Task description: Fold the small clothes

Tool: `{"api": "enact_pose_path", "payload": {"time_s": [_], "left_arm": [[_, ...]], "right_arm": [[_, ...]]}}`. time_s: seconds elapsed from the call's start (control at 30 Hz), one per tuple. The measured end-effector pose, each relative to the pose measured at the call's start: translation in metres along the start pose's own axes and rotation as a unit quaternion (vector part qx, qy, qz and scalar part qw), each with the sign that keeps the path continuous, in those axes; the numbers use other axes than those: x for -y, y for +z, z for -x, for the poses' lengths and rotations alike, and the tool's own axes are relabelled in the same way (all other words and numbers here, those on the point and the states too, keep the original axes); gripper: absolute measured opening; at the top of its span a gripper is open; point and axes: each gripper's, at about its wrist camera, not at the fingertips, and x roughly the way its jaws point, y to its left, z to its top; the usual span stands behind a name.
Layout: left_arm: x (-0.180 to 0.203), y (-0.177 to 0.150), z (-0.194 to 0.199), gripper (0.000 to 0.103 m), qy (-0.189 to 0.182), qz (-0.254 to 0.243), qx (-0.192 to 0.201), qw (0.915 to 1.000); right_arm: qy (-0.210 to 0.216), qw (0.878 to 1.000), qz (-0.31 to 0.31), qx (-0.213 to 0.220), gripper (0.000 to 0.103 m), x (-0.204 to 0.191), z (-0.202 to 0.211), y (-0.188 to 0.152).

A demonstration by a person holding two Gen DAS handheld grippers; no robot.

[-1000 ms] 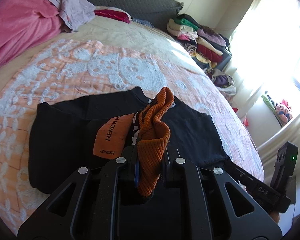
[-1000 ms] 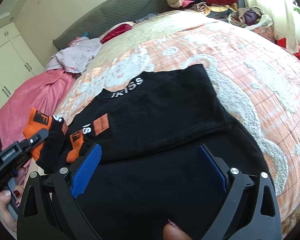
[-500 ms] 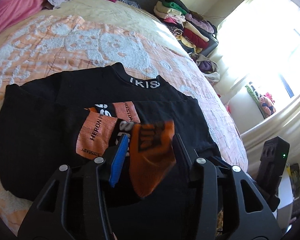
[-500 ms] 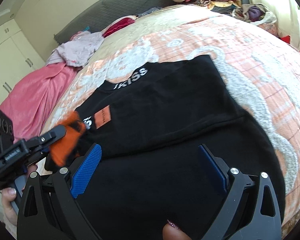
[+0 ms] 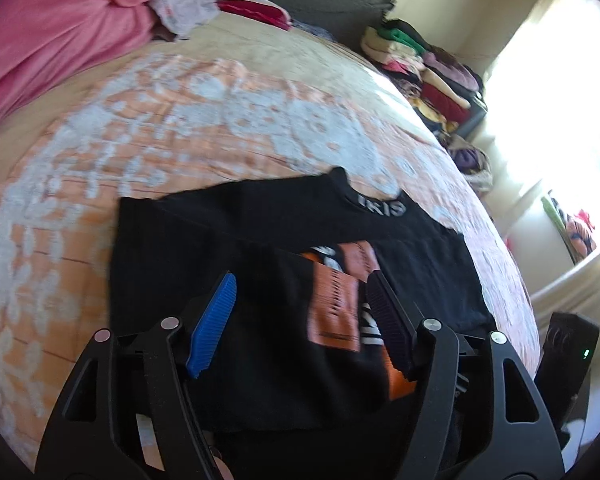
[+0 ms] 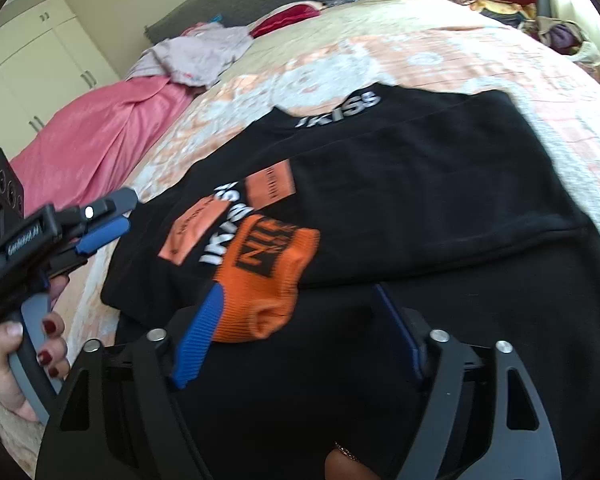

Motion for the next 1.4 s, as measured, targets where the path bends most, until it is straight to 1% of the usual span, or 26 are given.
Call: {"api": "enact_pose_path", "payload": {"time_s": [0.07,0.13,0.23,0.27,0.37,0.47,0.5,0.53,0.6,0.63,0.77,0.83,1.07,1.2,1.33,1.4], "left_arm": [[-0.013,0.004,0.009,0.072,0.002,0.017,0.009,0.9998],[-0.022,0.007,0.016,0.074,0.01,0.023,0.02,0.9995],[-0.035,0.012,0.026,0.076,0.023,0.034,0.036,0.9985],[-0.038,0.014,0.029,0.078,0.025,0.039,0.039,0.9982],[-0.049,0.017,0.036,0.08,0.032,0.052,0.051,0.9968],[-0.054,0.018,0.04,0.08,0.04,0.059,0.058,0.9958],[-0.056,0.017,0.04,0.081,0.039,0.061,0.058,0.9957],[-0.058,0.017,0.04,0.081,0.038,0.065,0.057,0.9955],[-0.059,0.017,0.037,0.082,0.04,0.068,0.055,0.9954],[-0.059,0.017,0.036,0.082,0.041,0.067,0.054,0.9954],[-0.057,0.015,0.032,0.082,0.05,0.061,0.05,0.9956],[-0.057,0.016,0.032,0.085,0.054,0.057,0.051,0.9956],[-0.056,0.017,0.032,0.086,0.061,0.053,0.055,0.9952],[-0.058,0.018,0.033,0.086,0.061,0.056,0.056,0.995],[-0.058,0.018,0.034,0.086,0.059,0.057,0.057,0.995],[-0.058,0.018,0.035,0.086,0.058,0.057,0.059,0.995]], "right_arm": [[0.003,1.0,0.002,-0.002,0.061,-0.006,-0.006,0.002],[0.001,1.0,0.006,-0.001,0.06,-0.01,-0.013,0.007],[-0.012,1.0,0.012,0.001,0.06,-0.013,-0.022,0.011],[-0.014,1.0,0.011,0.003,0.06,-0.013,-0.024,0.012],[-0.017,1.0,0.008,0.011,0.054,-0.015,-0.028,0.012],[-0.008,1.0,0.01,0.016,0.042,-0.016,-0.03,0.012],[-0.001,1.0,0.013,0.017,0.034,-0.017,-0.031,0.013],[0.009,1.0,0.013,0.017,0.03,-0.018,-0.031,0.012],[0.015,0.999,0.016,0.024,0.017,-0.02,-0.031,0.013],[0.016,0.999,0.022,0.033,0.013,-0.023,-0.028,0.013],[0.027,0.997,0.038,0.063,0.011,-0.03,-0.014,0.018],[0.03,0.995,0.049,0.077,0.01,-0.035,-0.006,0.022],[0.02,0.99,0.086,0.115,0.01,-0.045,0.022,0.04],[-0.003,0.986,0.099,0.134,0.01,-0.043,0.037,0.054],[-0.046,0.981,0.104,0.157,0.01,-0.032,0.049,0.062],[-0.058,0.98,0.099,0.163,0.01,-0.025,0.054,0.064]]}}
